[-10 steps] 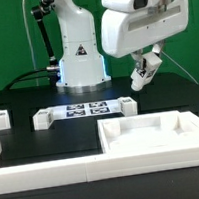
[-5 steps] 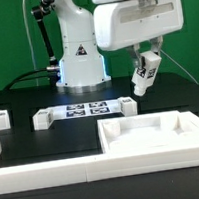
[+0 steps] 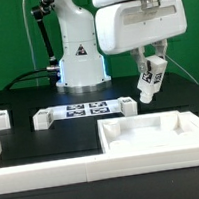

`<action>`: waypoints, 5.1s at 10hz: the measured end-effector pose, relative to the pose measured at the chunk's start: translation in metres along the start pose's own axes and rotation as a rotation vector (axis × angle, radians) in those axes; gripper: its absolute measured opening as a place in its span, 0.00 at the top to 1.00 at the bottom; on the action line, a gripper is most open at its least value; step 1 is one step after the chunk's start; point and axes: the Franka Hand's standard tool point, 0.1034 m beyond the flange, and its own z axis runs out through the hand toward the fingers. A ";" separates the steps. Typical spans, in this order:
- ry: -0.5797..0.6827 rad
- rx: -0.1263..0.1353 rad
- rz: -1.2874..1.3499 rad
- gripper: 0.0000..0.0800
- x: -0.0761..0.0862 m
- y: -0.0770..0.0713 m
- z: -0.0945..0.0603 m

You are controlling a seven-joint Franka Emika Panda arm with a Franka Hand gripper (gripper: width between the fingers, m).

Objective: Assemble square table

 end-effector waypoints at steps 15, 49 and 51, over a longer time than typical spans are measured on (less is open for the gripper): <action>0.065 0.033 0.127 0.64 0.043 0.027 0.010; 0.289 -0.055 0.184 0.64 0.087 0.042 0.046; 0.304 -0.068 0.186 0.64 0.087 0.043 0.050</action>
Offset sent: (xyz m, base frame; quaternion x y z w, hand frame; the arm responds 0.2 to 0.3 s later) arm 0.0000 0.0000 0.0000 0.0000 0.0000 0.0000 1.0000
